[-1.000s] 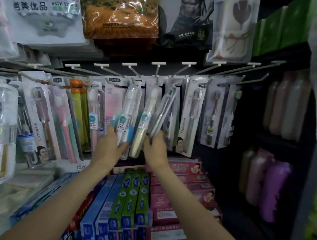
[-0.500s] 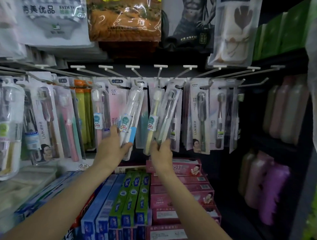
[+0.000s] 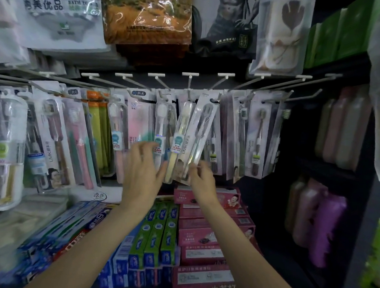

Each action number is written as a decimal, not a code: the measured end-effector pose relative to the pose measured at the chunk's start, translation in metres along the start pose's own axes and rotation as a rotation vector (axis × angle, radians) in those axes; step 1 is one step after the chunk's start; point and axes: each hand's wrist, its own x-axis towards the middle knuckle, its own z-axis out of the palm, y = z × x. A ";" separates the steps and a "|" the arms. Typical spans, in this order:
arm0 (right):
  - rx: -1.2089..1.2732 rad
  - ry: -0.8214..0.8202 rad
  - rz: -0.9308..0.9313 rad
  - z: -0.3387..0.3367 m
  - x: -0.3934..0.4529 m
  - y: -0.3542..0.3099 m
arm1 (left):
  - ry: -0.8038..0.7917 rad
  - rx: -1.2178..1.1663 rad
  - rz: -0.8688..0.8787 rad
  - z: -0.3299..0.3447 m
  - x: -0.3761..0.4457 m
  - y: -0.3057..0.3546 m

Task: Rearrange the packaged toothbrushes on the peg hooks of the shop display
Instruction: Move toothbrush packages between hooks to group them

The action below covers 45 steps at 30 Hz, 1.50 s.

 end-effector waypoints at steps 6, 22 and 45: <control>0.094 -0.118 -0.041 0.008 0.002 0.000 | -0.293 -0.102 -0.119 0.020 0.019 0.028; -0.348 0.222 0.024 -0.036 0.045 0.000 | -0.345 0.191 0.002 0.009 0.052 0.018; -0.846 0.011 -0.211 -0.129 0.046 -0.058 | -0.395 0.145 0.102 0.010 0.048 0.008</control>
